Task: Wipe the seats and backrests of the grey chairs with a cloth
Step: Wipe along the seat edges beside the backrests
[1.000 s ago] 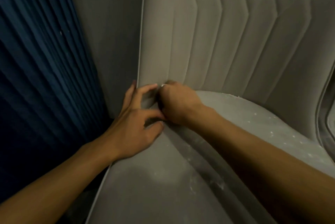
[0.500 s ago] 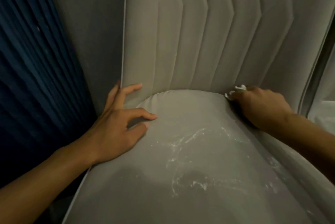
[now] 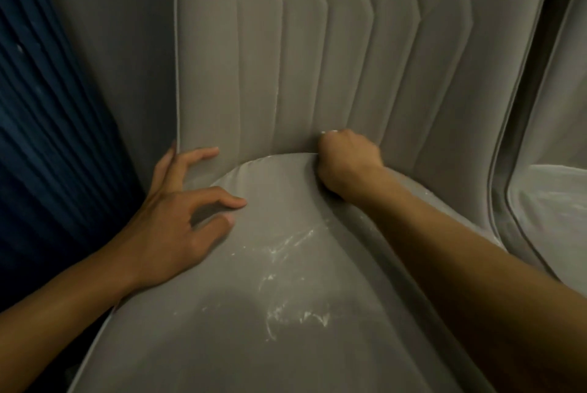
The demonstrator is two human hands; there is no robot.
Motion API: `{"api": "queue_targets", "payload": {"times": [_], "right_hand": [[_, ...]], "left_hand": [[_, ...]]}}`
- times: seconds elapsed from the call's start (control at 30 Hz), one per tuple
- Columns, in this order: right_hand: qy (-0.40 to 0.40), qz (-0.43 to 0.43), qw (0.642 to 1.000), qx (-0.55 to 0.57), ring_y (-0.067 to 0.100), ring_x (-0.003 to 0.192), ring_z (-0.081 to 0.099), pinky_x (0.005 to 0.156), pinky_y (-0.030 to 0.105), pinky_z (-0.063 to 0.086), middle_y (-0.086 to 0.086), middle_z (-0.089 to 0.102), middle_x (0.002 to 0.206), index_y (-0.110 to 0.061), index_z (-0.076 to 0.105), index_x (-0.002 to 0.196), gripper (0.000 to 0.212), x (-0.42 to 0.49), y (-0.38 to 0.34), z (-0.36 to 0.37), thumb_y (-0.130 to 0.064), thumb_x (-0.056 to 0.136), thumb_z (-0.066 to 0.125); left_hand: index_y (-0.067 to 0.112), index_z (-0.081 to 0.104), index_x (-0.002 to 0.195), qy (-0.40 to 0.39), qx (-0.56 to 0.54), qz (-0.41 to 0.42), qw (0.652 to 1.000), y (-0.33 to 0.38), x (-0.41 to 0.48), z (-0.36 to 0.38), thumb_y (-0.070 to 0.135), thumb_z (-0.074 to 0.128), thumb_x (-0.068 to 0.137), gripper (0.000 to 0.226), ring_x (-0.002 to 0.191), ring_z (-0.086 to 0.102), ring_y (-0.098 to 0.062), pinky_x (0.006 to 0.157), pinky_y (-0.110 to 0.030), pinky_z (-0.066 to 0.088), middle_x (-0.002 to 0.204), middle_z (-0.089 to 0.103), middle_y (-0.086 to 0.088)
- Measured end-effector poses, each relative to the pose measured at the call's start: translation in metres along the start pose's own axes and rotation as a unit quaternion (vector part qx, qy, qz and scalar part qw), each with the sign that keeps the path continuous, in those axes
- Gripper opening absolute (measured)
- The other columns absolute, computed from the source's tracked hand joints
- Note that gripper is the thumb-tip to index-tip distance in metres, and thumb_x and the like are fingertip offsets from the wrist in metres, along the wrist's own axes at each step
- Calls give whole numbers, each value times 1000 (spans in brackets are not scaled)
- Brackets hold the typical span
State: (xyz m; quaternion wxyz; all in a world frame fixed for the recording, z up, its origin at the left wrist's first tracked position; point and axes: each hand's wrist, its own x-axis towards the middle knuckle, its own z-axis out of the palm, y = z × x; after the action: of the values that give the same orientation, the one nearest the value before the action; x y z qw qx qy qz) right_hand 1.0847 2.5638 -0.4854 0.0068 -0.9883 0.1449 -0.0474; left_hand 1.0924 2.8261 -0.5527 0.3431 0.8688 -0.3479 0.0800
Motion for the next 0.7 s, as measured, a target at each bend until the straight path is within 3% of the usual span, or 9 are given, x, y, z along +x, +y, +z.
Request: {"api": "queue_targets", "payload": {"times": [0.17,0.3,0.43,0.53,0.7], "right_hand": [[0,-145,989,27,34,113,62,85,39,50,10,61,127,-16,60,124,32,0,-64,7,-18,92,55],[23,-211,976,58,33,109,62,75,35,40,7,61,124,-25,62,119,29,3,-66,17,-41,97,53],[32,-183,983,8,36,103,64,71,35,39,8,65,117,-31,62,115,30,13,-11,15,-49,97,46],[33,-113,992,-38,38,99,64,72,37,43,12,66,113,-28,64,113,35,11,37,8,-51,97,43],[1,-18,997,-76,36,87,65,76,38,54,12,66,101,-23,67,108,37,-3,85,-1,-49,98,42]], "left_hand": [[59,69,104,-3,7,-6,1000,-2,2,0,63,53,77,33,154,4,-20,124,-53,13,148,13,42],[60,69,104,-5,4,-10,1000,-2,2,0,63,52,77,32,154,3,-17,123,-49,12,150,14,41],[57,72,101,-4,-12,-15,1000,0,1,0,64,52,77,32,153,3,-10,121,-35,6,151,19,36],[57,72,101,-5,-19,-11,1000,2,0,0,64,51,78,32,151,4,-5,117,-24,2,150,23,31],[63,67,107,-13,-24,-23,999,1,0,-1,66,50,77,35,152,-1,-5,119,-29,-1,151,20,35]]}}
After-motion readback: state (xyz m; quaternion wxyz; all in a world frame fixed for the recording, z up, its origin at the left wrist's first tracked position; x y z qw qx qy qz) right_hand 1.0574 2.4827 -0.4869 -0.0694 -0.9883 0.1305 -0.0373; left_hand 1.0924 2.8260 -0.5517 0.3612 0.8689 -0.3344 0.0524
